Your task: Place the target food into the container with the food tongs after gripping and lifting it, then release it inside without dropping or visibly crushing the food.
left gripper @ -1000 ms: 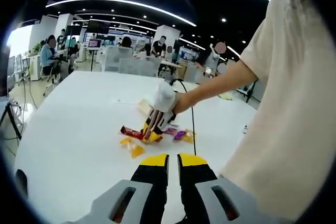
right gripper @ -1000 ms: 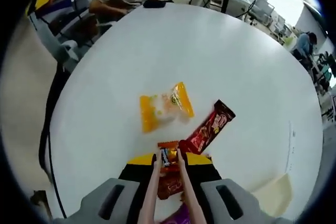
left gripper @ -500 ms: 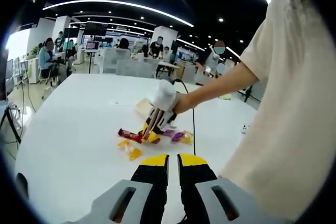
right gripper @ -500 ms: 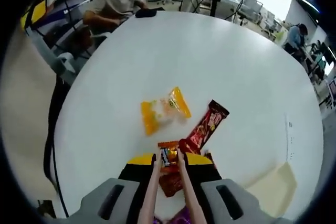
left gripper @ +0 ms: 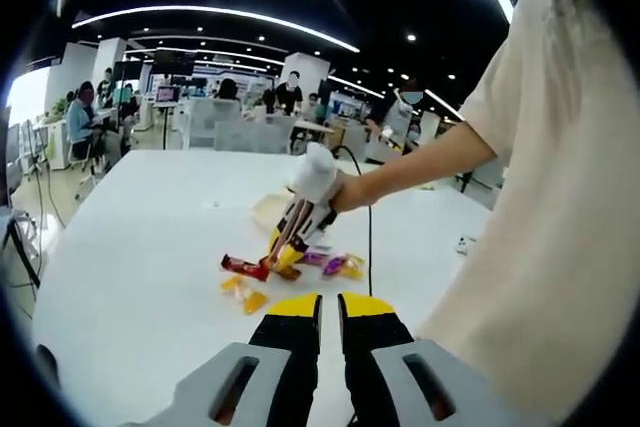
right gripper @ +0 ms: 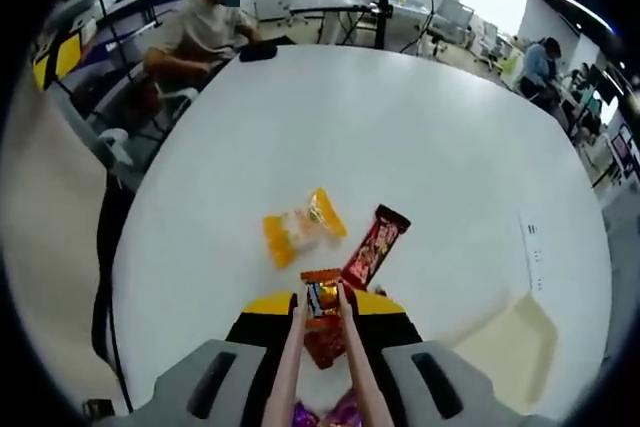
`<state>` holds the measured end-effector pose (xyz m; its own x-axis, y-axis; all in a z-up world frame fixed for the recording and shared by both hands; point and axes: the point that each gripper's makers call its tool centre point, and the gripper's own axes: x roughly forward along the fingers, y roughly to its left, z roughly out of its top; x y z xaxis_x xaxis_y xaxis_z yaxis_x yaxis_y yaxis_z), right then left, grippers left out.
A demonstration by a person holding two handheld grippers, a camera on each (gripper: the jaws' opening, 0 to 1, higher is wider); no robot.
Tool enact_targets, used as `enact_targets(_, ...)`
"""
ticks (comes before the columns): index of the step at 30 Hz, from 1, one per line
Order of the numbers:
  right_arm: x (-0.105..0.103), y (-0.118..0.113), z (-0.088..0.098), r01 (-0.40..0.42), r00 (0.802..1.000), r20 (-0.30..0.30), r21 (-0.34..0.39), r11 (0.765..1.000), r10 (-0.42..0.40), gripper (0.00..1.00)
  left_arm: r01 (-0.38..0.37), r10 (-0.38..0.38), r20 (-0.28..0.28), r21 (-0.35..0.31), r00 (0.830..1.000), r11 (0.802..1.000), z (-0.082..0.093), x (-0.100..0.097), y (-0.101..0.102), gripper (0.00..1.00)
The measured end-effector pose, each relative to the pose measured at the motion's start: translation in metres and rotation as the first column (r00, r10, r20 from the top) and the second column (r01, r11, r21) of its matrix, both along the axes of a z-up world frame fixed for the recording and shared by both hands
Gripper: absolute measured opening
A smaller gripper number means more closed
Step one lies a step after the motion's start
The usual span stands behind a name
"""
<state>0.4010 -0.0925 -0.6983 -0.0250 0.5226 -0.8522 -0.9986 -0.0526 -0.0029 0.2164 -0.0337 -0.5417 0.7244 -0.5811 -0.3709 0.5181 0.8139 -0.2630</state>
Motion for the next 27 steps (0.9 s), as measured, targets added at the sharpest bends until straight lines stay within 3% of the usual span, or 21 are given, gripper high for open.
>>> enact_targets(12, 0.005, -0.002, 0.009, 0.064, 0.998, 0.007, 0.036, 0.997, -0.064, 0.2, 0.024, -0.024, 0.011, -0.002, 1.0, 1.0, 0.001, 0.004, 0.0, 0.04)
enact_targets(19, 0.019, -0.005, 0.023, 0.118, 0.993, 0.015, 0.051, 0.992, -0.118, 0.2, 0.037, -0.037, 0.061, 0.004, 0.997, 0.999, 0.017, 0.019, 0.002, 0.04)
enact_targets(27, 0.024, -0.013, 0.036, 0.135, 0.99, 0.041, 0.035, 0.99, -0.136, 0.2, 0.039, -0.039, 0.11, -0.003, 0.993, 0.999, 0.028, 0.022, 0.005, 0.04)
